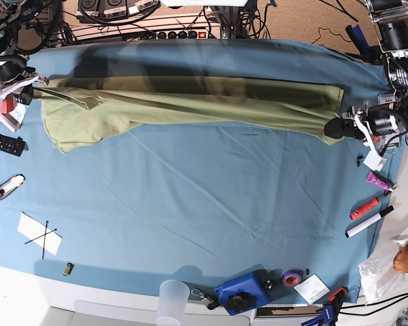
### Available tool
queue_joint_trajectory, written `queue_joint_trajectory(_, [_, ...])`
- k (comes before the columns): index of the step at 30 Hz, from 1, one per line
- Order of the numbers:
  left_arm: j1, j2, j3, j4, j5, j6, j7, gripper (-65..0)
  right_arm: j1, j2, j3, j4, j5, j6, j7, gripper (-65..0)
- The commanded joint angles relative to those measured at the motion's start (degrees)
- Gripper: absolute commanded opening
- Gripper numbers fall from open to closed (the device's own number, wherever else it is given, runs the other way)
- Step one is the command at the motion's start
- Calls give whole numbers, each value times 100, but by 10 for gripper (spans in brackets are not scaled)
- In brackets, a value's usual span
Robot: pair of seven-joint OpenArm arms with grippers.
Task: Layout the t-shirt on the table in an organized manner, then fold the t-shirt properly
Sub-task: 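Fold the held hem over the shirt body with both grippers, then release the folded shirt and raise both grippers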
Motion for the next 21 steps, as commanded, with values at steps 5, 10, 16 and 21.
queue_joint_trajectory(5, [-90, -127, -50, 83, -72, -4, -46, -411, 0, 131, 42, 74, -70, 190, 48, -469])
queue_joint_trajectory(10, [-83, -127, -50, 83, 269, 22, -46, -383, 2, 131, 42, 74, -68, 186, 26, -454])
queue_joint_trajectory(16, [197, -105, -48, 83, 498, 87, -258, -383, 0, 131, 44, 74, -70, 186, 210, -454])
queue_joint_trajectory(21, [369, 177, -48, 81, 713, 258, -450, -383, 2, 131, 44, 74, -70, 184, 531, -454])
